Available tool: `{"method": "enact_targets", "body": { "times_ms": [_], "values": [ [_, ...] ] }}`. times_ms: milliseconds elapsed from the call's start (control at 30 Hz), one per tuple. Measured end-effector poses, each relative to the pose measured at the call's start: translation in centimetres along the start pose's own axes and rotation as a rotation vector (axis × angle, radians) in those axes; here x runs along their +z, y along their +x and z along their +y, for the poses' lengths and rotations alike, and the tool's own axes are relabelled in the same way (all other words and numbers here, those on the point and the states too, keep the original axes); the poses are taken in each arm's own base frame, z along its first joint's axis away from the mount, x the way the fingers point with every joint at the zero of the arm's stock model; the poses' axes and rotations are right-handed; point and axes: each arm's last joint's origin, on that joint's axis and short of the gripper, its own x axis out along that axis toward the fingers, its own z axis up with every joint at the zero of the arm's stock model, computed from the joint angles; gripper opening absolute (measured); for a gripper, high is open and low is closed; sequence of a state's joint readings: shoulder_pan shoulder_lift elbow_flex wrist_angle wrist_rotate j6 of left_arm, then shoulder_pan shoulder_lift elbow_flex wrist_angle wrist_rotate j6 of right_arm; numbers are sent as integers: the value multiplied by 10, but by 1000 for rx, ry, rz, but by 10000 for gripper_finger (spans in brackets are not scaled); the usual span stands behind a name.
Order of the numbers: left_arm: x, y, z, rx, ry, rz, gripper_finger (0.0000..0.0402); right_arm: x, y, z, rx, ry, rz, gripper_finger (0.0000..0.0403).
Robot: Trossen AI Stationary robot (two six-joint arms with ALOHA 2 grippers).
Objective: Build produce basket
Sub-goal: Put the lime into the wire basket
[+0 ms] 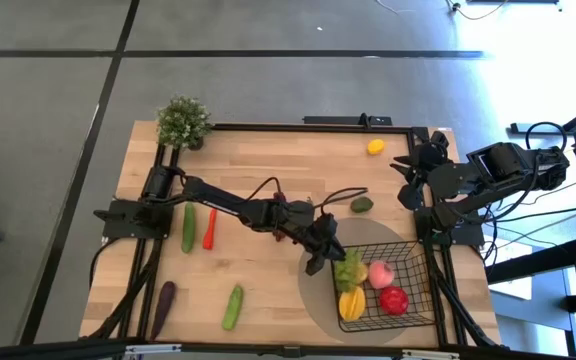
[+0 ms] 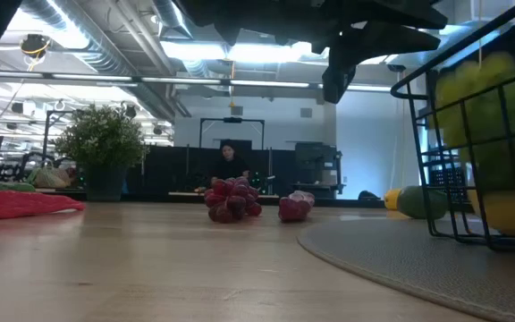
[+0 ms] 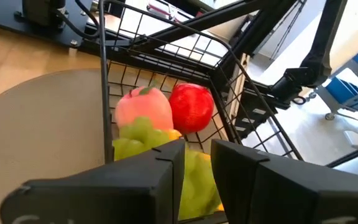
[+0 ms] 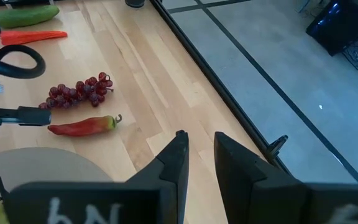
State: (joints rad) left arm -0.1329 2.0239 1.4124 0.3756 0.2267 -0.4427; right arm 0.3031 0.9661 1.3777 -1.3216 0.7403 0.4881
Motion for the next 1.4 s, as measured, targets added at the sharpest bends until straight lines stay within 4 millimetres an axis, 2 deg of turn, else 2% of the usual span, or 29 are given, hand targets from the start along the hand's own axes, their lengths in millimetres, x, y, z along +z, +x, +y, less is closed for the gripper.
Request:
{"method": "enact_targets", "body": {
  "times_ms": [200,467,600,733,967,1167,1400],
  "values": [
    [4,-2,7,-20,-4,7,68,0,0,0,2,-3,1,69],
    [30,-20,16,-27,9,-31,66,1,0,3,84,-46,20,69],
    [46,-38,18,42,37,-20,61,3,-1,6,153,-89,12,69],
    [62,-66,17,182,41,22,61,7,-1,10,235,-140,-7,69],
    [78,-119,8,423,-176,82,60,14,-3,16,343,-217,-76,69],
    [74,-144,-6,595,-362,112,60,15,-4,19,432,-295,-83,69],
    [44,-170,-10,874,-631,314,60,15,-4,20,461,-294,-79,69]
  ]
}}
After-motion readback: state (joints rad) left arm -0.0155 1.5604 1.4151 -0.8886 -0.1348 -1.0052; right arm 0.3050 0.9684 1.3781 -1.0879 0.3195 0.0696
